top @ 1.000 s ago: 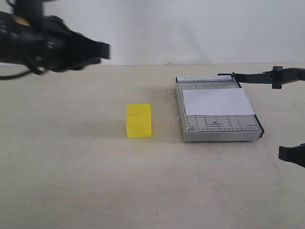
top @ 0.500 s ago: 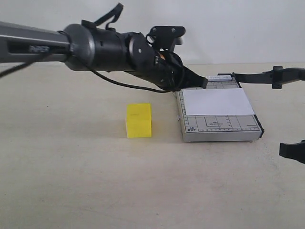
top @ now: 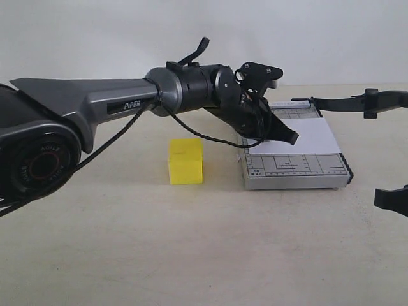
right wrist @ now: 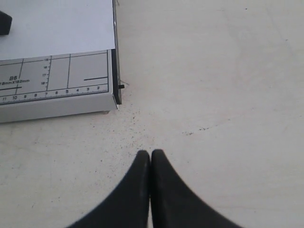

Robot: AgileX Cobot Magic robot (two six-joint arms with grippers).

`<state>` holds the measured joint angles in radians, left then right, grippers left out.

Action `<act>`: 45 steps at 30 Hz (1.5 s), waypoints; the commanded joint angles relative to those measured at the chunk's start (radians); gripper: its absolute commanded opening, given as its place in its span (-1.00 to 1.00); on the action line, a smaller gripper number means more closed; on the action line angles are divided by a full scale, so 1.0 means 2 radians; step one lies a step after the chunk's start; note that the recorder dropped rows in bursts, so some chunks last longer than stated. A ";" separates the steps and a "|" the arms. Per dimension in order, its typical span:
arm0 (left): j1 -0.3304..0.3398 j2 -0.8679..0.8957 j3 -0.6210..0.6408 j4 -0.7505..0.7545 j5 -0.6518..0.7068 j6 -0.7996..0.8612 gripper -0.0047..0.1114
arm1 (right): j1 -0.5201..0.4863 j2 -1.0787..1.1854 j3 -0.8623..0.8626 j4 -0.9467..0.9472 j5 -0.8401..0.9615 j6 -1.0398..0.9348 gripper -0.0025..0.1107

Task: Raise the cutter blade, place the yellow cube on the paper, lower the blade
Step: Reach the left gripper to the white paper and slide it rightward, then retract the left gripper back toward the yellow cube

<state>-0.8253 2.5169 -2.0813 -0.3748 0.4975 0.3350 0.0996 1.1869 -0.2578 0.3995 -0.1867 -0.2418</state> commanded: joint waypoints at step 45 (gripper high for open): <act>-0.022 -0.095 0.062 0.060 -0.168 -0.140 -0.84 | 0.000 0.000 0.001 -0.002 0.007 0.003 -0.96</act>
<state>-0.8866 2.3957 -2.0721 -0.3821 0.1916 0.2163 0.0996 1.1869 -0.2578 0.3995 -0.1642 -0.2379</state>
